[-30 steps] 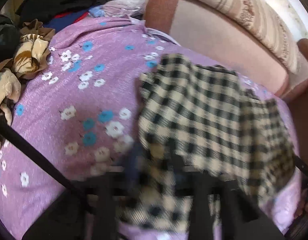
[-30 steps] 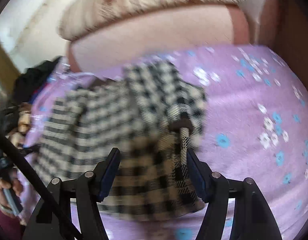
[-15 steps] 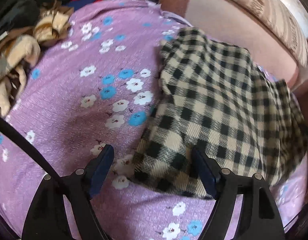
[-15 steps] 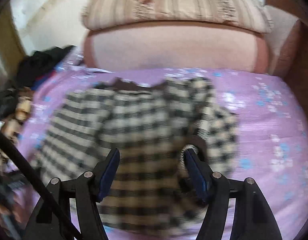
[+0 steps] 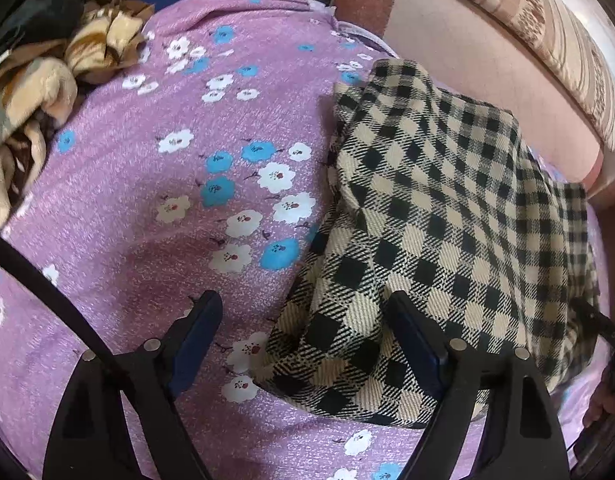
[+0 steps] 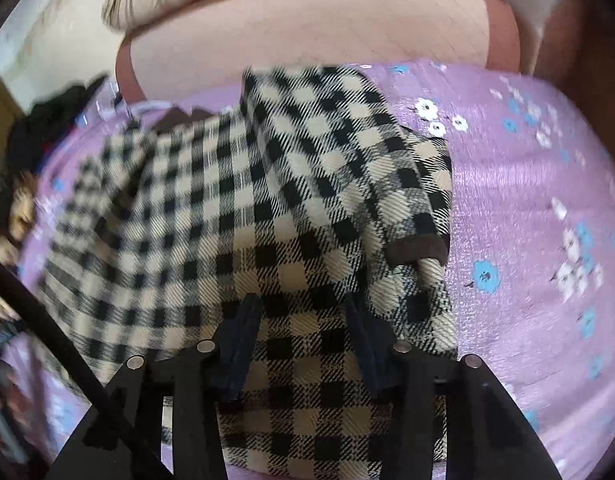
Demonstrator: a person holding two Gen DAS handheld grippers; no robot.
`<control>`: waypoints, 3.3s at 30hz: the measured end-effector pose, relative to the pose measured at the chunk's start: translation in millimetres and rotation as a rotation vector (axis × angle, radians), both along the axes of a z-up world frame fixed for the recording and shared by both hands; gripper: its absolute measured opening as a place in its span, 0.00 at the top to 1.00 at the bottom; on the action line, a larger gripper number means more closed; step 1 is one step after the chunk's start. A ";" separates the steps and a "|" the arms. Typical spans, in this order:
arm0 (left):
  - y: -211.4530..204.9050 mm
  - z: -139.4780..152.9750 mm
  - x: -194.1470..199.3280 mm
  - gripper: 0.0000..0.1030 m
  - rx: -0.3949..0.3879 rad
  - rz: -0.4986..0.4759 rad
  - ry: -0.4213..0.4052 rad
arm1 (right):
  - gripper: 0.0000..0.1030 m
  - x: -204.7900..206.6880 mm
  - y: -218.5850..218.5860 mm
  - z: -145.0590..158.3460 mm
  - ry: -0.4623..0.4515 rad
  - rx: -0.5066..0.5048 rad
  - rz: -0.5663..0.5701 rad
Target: Fold large clothes
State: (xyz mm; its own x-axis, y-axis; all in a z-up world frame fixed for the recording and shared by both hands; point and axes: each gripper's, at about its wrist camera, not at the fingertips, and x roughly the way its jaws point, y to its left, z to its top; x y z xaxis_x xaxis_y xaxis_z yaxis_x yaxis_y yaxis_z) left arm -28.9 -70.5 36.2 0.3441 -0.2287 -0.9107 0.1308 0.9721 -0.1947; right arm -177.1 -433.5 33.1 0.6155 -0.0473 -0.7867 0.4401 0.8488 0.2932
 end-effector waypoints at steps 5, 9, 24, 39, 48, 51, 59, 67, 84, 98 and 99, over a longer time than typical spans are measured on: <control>6.5 0.3 6.0 0.19 -0.049 0.041 0.011 | 0.40 -1.8 16.0 36.5 -0.112 0.041 0.028; 5.2 -3.6 10.5 0.18 -0.072 0.056 0.018 | 0.30 27.6 49.2 49.8 -0.183 0.091 0.145; -15.0 -13.1 49.8 0.17 -0.180 0.013 -0.064 | 0.38 120.2 96.6 8.7 -0.058 -0.061 0.217; -44.5 -22.4 74.7 0.17 -0.448 -0.139 -0.022 | 0.32 81.5 72.7 0.3 -0.093 0.108 0.214; -52.8 -24.5 65.6 0.17 -0.435 -0.155 0.034 | 0.31 66.4 59.9 8.7 -0.130 0.102 0.184; -53.0 -21.7 64.5 0.17 -0.420 -0.151 0.044 | 0.31 69.5 58.8 4.5 -0.094 0.051 0.193; -49.4 -15.4 61.4 0.80 -0.326 -0.112 0.030 | 0.37 54.4 52.7 15.7 -0.096 0.060 0.196; -97.0 64.8 24.3 0.86 -0.288 -0.288 -0.076 | 0.36 1.7 2.2 30.6 -0.125 0.071 0.089; -298.1 71.6 -57.7 0.28 -0.408 -0.721 0.100 | 0.32 -70.9 -121.1 18.9 -0.287 0.349 -0.293; -171.7 28.9 -67.1 0.28 -0.180 -0.495 -0.002 | 0.19 14.6 -40.4 25.8 -0.267 0.274 0.005; -172.8 18.6 -65.3 0.28 -0.175 -0.484 0.018 | 0.19 24.5 -37.7 21.0 -0.244 0.264 0.016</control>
State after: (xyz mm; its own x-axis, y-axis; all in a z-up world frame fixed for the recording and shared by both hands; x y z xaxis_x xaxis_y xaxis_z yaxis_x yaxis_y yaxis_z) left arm -94.3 -243.3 54.8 0.1460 -0.5076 -0.8491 0.5531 0.7535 -0.3554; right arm -152.5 -471.2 54.2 0.7855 0.1491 -0.6007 0.3179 0.7356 0.5983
